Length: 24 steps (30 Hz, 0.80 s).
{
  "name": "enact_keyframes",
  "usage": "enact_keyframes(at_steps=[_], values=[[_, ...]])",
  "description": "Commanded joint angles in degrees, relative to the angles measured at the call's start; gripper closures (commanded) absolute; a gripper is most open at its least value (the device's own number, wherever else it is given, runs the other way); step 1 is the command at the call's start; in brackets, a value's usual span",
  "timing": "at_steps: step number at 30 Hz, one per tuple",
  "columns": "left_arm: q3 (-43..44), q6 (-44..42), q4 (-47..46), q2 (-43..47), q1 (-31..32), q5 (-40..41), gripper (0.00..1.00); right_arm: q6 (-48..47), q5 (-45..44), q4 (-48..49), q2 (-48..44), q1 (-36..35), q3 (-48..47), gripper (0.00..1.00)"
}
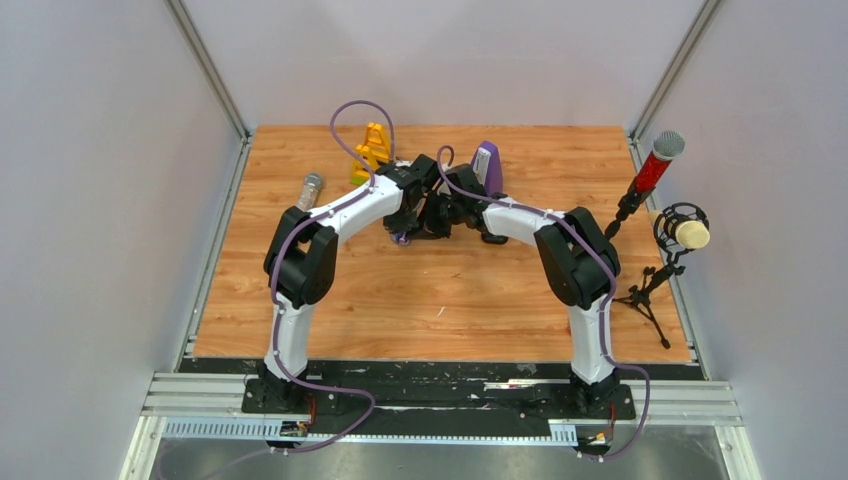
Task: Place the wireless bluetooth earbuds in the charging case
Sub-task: Insert the left earbud into the left side groove of the charging case.
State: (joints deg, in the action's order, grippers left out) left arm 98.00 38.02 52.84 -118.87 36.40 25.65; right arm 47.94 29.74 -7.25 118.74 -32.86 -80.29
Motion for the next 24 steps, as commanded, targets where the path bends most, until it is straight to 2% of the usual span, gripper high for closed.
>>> enact_keyframes(at_steps=[1, 13, 24], values=[[1.8, -0.3, -1.3, 1.4, 1.3, 1.0, 1.00, -0.3, 1.2, 1.0, 0.2, -0.7, -2.7, 1.00], [1.4, -0.5, -1.4, 1.7, 1.3, 1.4, 1.00, -0.1, 1.8, 1.7, 1.5, -0.7, -3.3, 1.00], [0.3, -1.0, -1.7, 2.6, 0.9, 2.0, 1.00, -0.7, 3.8, 1.8, 3.2, -0.7, -5.4, 0.96]])
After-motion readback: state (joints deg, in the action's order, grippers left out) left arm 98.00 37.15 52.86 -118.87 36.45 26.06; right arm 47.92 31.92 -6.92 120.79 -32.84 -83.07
